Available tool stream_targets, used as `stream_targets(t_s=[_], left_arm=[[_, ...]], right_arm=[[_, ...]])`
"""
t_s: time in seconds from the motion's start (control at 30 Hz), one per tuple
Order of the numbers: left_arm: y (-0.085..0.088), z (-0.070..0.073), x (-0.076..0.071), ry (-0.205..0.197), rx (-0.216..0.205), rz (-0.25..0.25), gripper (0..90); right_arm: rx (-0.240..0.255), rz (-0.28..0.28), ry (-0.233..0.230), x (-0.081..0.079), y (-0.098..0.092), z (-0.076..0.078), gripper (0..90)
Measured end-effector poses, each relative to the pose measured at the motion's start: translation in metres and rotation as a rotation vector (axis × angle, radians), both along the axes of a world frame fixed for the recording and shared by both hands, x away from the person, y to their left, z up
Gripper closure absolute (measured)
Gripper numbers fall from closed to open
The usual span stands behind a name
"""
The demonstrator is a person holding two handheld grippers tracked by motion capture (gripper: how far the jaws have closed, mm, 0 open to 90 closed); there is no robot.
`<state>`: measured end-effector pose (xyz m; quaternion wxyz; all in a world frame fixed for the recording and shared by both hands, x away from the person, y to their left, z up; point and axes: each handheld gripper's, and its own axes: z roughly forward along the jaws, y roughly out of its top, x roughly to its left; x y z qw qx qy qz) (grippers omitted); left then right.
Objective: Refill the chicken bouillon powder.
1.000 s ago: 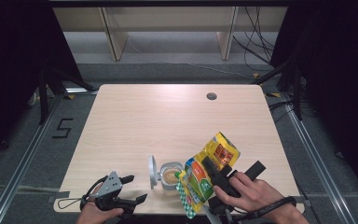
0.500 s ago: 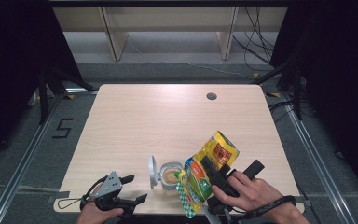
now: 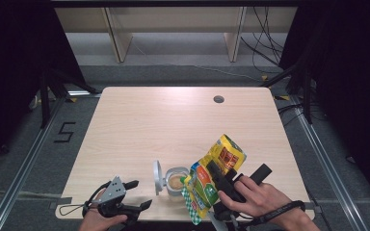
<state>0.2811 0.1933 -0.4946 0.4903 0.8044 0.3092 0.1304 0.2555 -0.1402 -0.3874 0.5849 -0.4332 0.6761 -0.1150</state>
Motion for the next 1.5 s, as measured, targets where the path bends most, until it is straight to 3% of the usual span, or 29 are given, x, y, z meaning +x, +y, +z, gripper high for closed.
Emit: stream_targets(t_s=[1.07,1.2,1.37,1.5], left_arm=[[0.0005,0.0,0.0006,-0.003,0.0,-0.003,17.8],[-0.0006,-0.0006,-0.0006,0.018,-0.018,0.011,17.8],[0.0003,-0.0001,0.0005,-0.002,-0.002,-0.004,17.8],[0.0002,-0.0001,0.0005,-0.002,0.001,-0.001,17.8]], right_arm=[[-0.006,-0.006,0.002,-0.0001,0.0013,0.0011,65.3],[-0.005,-0.004,-0.004,-0.0004,0.001,0.001,65.3],[-0.013,-0.001,0.004,0.0003,0.0005,0.0015,65.4],[0.011,-0.01,0.002,-0.0002,-0.003,0.0001,65.5]])
